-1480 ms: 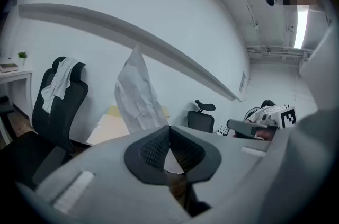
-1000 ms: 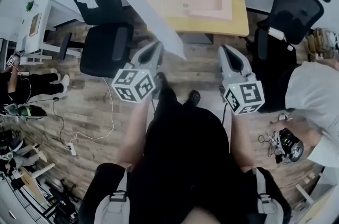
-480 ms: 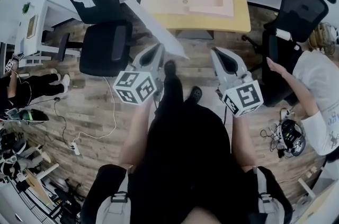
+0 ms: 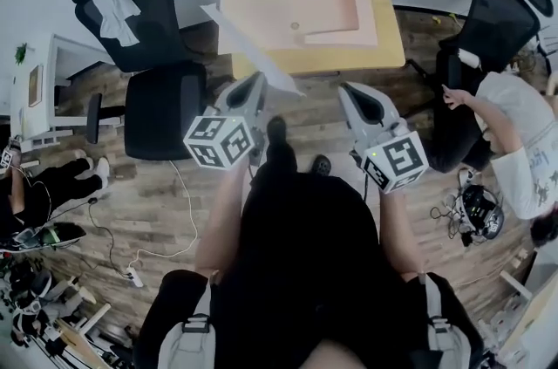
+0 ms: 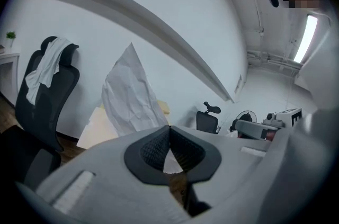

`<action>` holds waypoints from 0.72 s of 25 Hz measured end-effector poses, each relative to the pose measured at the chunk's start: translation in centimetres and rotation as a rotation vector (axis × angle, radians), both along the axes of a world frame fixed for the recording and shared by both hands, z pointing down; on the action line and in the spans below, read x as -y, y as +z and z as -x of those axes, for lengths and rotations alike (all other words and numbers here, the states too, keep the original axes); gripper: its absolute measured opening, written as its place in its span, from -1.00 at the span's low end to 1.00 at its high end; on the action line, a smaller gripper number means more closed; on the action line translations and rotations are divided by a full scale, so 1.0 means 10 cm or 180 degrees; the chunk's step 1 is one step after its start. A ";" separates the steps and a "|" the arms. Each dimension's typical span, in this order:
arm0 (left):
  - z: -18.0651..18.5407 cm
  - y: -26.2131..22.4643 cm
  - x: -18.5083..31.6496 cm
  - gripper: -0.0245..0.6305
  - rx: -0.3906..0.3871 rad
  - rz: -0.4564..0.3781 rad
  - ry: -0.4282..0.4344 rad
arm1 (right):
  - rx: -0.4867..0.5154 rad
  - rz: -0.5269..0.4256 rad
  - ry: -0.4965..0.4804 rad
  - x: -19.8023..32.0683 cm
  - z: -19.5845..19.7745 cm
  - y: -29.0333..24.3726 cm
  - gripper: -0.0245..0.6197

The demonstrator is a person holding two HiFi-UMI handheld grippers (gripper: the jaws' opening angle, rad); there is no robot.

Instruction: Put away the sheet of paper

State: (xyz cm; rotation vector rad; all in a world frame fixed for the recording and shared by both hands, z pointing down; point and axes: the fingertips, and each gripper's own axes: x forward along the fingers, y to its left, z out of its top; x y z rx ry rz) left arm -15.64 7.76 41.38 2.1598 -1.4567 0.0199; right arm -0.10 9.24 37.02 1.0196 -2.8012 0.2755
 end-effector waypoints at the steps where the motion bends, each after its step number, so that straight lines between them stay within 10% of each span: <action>1: 0.04 0.00 0.11 -0.90 -0.0017 -0.0006 0.0043 | -0.0006 0.0004 0.0050 0.08 0.04 -0.02 -0.92; 18: 0.46 0.35 1.30 -0.90 -0.0110 0.0178 0.0806 | 0.0073 0.0055 0.0571 0.80 0.68 0.05 -0.91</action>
